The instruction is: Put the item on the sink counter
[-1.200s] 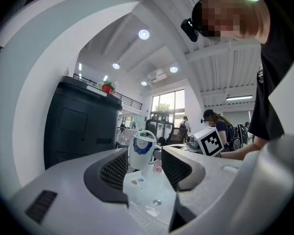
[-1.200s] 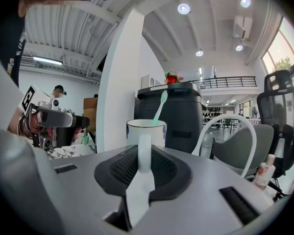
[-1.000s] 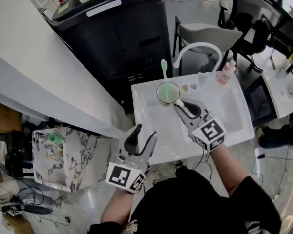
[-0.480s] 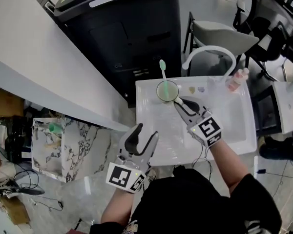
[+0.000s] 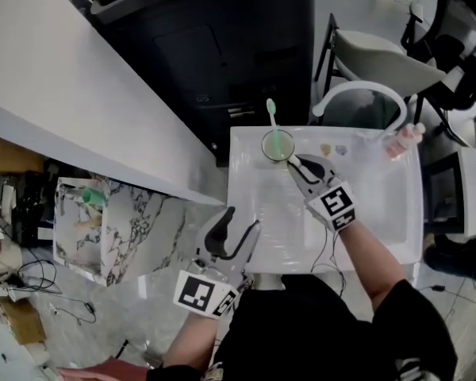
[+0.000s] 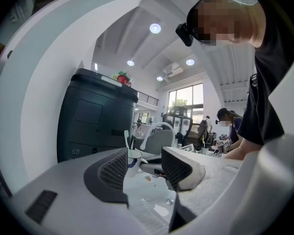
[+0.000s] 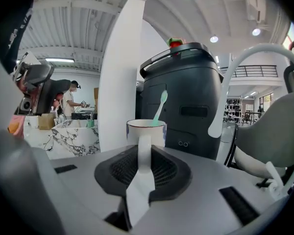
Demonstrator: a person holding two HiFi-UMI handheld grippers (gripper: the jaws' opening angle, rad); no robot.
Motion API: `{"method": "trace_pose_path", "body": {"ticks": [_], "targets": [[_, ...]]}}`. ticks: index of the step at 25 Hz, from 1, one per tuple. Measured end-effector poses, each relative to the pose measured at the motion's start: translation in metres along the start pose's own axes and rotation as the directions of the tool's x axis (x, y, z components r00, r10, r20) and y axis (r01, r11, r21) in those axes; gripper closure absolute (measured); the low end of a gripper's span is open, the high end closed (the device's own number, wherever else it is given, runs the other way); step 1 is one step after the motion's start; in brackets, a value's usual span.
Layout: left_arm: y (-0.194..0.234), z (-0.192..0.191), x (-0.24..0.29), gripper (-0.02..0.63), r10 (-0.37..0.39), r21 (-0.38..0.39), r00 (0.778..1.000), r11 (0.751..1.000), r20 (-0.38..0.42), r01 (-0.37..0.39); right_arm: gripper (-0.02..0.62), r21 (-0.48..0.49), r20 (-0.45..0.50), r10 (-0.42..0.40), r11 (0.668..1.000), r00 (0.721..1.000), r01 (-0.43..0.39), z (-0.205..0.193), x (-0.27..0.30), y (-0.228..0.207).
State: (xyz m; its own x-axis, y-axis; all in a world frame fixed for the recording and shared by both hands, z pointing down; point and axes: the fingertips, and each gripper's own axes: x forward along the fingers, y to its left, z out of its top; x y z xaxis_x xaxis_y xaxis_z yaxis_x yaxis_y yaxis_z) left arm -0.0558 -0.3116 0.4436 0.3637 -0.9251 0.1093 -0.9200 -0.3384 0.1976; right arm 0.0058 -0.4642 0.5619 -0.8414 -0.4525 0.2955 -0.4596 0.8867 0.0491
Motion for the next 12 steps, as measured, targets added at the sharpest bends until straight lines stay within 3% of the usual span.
{"method": "trace_pose_path", "body": {"ticks": [12], "targets": [[0.021,-0.016,0.002,0.41,0.047,-0.029,0.998,0.998,-0.05,-0.048,0.54,0.039,-0.076,-0.006,0.999,0.997,0.009,-0.05,0.043,-0.021]]}}
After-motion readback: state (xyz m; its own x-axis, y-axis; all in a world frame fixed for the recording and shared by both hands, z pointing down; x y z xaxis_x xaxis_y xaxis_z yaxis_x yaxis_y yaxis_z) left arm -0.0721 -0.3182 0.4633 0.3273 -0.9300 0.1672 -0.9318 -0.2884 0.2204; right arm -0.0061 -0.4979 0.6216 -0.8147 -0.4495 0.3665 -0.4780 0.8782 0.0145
